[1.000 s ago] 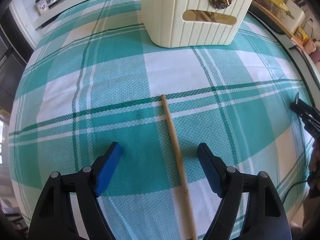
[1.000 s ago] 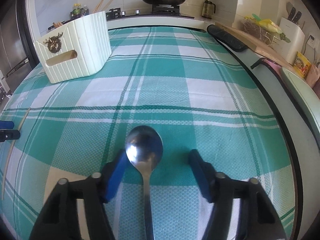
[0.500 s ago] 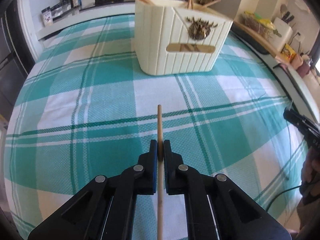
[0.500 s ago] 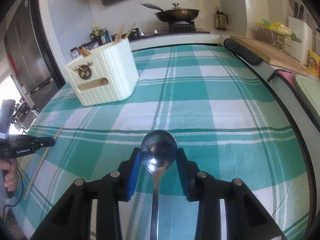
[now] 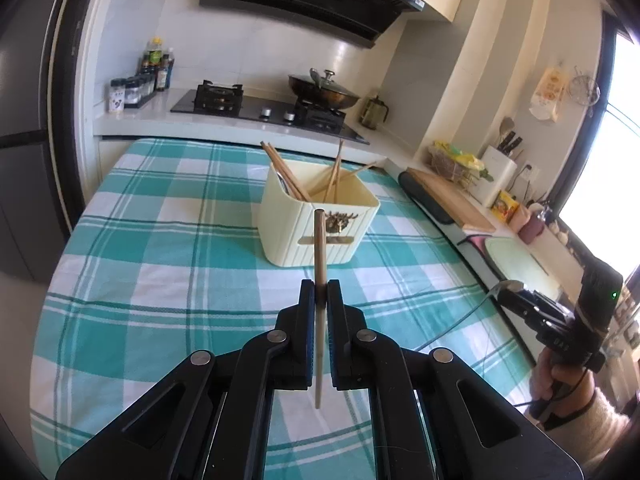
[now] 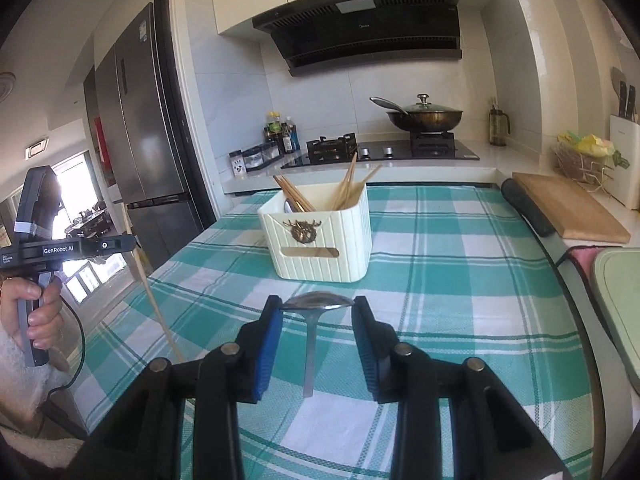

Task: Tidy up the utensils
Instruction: 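Lift the held spoon and chopstick up over the cream holder, then open both tools to drop the spoon and chopstick into the holder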

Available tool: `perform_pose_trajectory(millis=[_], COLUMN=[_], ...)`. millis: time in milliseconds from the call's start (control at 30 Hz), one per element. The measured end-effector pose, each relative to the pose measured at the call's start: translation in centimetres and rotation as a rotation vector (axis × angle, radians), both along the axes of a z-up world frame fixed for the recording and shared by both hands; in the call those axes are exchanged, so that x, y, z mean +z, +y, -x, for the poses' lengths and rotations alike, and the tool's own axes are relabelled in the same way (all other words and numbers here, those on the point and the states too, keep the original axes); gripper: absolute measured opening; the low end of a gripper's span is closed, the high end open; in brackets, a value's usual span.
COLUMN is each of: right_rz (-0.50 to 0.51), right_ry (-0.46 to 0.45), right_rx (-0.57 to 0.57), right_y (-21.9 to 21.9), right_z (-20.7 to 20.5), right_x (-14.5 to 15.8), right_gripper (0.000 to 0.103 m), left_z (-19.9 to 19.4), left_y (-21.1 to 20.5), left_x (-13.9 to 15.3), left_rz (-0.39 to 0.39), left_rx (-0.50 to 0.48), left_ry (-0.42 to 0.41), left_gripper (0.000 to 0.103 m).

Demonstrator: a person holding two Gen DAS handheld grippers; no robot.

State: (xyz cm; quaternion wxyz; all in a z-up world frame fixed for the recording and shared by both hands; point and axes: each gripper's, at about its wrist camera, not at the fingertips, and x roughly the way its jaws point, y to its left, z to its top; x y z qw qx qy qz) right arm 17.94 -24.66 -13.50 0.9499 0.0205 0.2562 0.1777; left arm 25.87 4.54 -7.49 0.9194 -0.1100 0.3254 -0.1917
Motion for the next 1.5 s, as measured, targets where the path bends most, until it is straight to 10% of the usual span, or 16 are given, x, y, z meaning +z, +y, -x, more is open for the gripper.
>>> perform_pose_trajectory(millis=[600,1067,1267,1500], right_rz=[0.037,0.091,0.067,0.095], right_ry=[-0.083,-0.236,-0.260,-0.056], right_rx=[0.032,0.063,0.060,0.076], right_y=[1.5,4.4,6.1,7.9], right_z=[-1.0,-11.7,-19.0,-26.4], right_x=[4.1,12.7,11.7,4.4], right_gripper=[0.036,0.036,0.036,0.036], left_z=[-0.3,-11.7,-19.1,-25.0], left_y=[0.2,-2.0,-4.9,-6.4], left_x=[4.4,16.2,12.7,3.8], left_rz=[0.042,0.001,-0.066,-0.118], left_rx=[-0.021,0.024,0.038,0.034], left_ry=[-0.085,-0.348,-0.274,-0.053], left_gripper=[0.004,0.004,0.004,0.004])
